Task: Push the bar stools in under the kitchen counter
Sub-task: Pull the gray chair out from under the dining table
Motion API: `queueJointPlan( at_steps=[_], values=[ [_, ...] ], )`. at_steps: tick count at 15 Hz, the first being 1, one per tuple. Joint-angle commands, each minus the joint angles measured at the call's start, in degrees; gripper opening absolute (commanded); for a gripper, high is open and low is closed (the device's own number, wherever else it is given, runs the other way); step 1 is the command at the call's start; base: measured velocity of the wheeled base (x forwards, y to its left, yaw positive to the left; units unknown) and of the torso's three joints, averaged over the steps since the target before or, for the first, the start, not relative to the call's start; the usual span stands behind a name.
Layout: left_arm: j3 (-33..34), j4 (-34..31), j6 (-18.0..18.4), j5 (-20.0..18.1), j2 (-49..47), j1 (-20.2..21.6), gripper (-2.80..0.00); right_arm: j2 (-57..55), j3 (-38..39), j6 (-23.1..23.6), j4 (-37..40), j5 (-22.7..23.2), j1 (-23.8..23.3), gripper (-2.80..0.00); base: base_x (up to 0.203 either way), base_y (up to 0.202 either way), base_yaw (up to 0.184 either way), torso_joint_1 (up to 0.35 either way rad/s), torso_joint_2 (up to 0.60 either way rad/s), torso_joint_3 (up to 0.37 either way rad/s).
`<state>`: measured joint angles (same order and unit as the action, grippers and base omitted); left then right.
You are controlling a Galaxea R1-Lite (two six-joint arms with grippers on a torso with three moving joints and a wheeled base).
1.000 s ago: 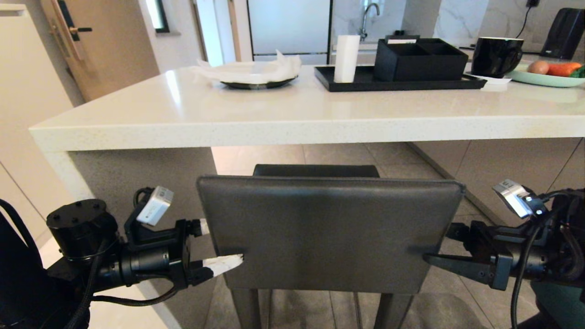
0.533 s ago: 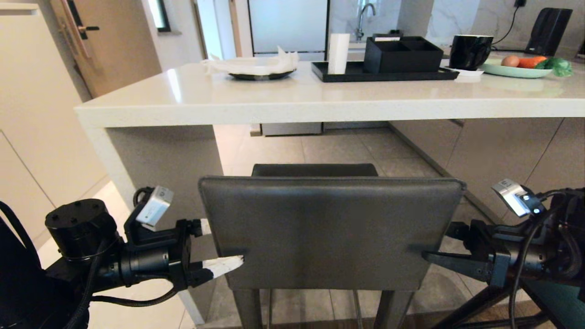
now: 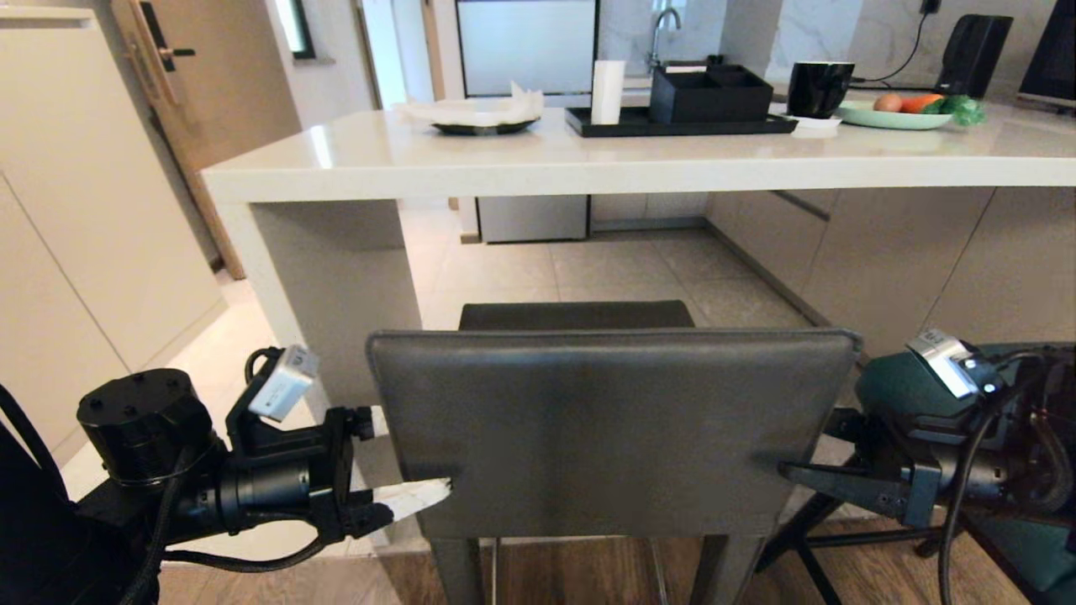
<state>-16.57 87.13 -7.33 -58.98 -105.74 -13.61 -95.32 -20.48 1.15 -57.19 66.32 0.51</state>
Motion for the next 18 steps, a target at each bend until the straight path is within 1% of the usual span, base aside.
queueJointPlan(
  at_steps=[1,5,8,16,18],
  values=[
    [0.14,0.54,-0.06,-0.25,0.57,-0.01,0.0,0.22,0.0,0.08,-0.3,0.39,0.02,0.0,-0.191,0.0,-0.003,0.001,0.01,0.004],
    [1.16,0.54,-0.06,-0.17,1.56,0.08,0.0,0.31,0.09,0.01,-0.36,0.39,0.02,0.0,-0.194,0.0,-0.003,0.003,0.0,0.004],
    [1.46,0.54,-0.06,0.97,2.11,0.08,0.0,0.41,0.0,-0.01,-0.39,0.39,-0.07,0.0,-0.196,0.0,-0.002,0.002,0.0,0.002],
    [1.88,0.54,-0.1,1.19,3.34,-0.01,0.0,0.4,0.09,-0.01,-1.16,0.3,-0.16,0.0,-0.194,0.0,-0.002,0.003,0.0,0.004],
    [1.89,0.54,-0.14,2.74,3.34,-0.01,0.0,0.22,0.0,-0.29,-1.17,0.3,-0.16,0.0,-0.154,0.0,-0.003,-0.003,0.0,0.003]
  ],
)
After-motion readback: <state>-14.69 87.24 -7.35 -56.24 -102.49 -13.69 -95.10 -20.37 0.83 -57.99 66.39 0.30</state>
